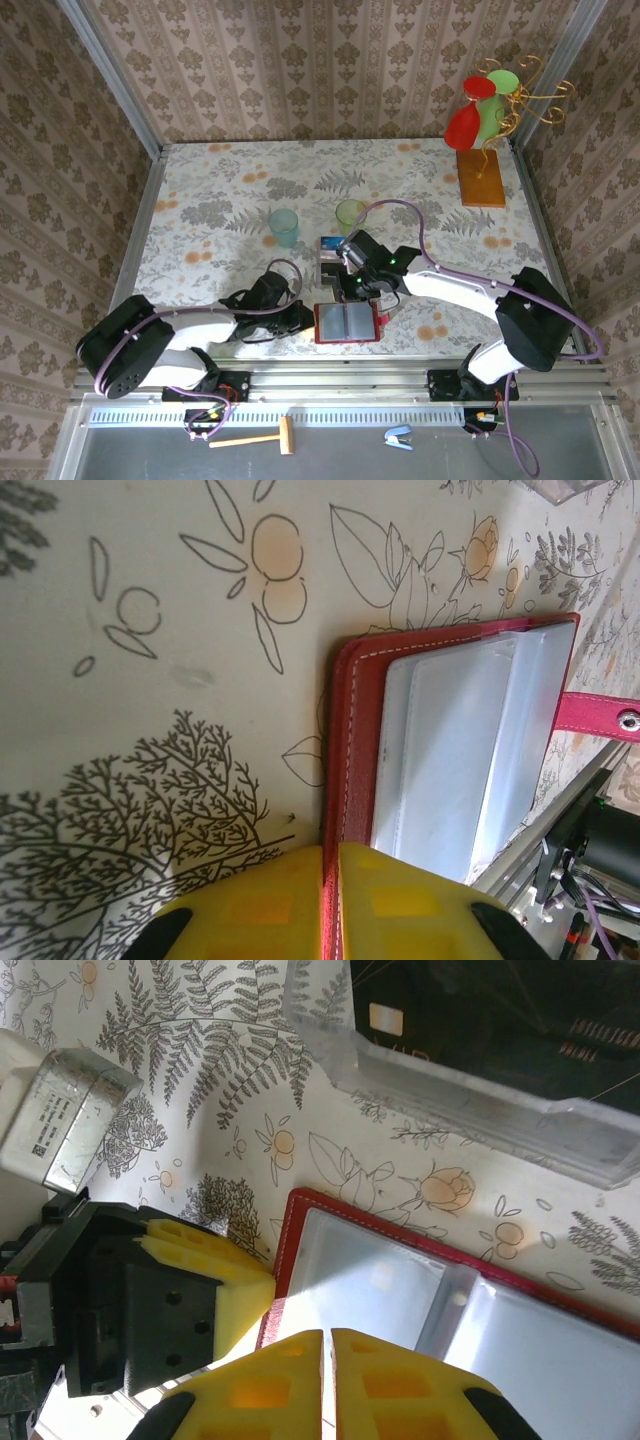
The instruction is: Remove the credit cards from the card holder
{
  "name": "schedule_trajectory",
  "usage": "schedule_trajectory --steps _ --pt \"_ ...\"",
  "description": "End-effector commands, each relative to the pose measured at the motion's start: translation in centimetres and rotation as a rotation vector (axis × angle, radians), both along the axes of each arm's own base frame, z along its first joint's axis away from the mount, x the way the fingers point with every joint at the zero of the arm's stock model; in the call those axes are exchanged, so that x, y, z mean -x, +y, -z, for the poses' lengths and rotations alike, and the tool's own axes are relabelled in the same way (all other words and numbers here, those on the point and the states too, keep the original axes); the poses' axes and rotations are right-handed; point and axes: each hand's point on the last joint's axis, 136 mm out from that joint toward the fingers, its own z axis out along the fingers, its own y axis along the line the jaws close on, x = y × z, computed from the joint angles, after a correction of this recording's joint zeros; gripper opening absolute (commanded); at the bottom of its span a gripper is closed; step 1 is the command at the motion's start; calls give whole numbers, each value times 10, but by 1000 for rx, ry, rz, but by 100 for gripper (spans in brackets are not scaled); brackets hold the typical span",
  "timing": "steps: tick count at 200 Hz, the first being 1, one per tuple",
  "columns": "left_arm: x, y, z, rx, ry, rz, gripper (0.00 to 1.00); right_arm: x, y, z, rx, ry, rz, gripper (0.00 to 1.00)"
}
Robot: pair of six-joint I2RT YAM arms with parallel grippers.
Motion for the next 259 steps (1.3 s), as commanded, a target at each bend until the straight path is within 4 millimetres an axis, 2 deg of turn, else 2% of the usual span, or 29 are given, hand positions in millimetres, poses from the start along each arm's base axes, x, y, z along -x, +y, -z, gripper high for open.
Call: schedule_trajectory --steps 1,17,69,99,160,210,259 --pt "-1 3 -5 1 -19 -22 13 1 1 -3 -22 -4 48 10" --pt "-2 6 -9 -10 -32 -32 20 4 0 -1 -21 4 50 12" --pt "-3 4 -25 19 -56 -35 19 11 -1 8 -34 36 72 12" --pt "1 0 -21 24 -47 -24 11 16 1 17 -52 86 107 12" --pt "3 -12 -13 44 -31 3 10 25 3 29 -46 125 112 12" --pt "8 -3 5 -16 -2 5 8 31 14 35 -67 162 96 16" --pt "12 3 13 -37 15 -1 8 37 20 46 -59 205 91 21"
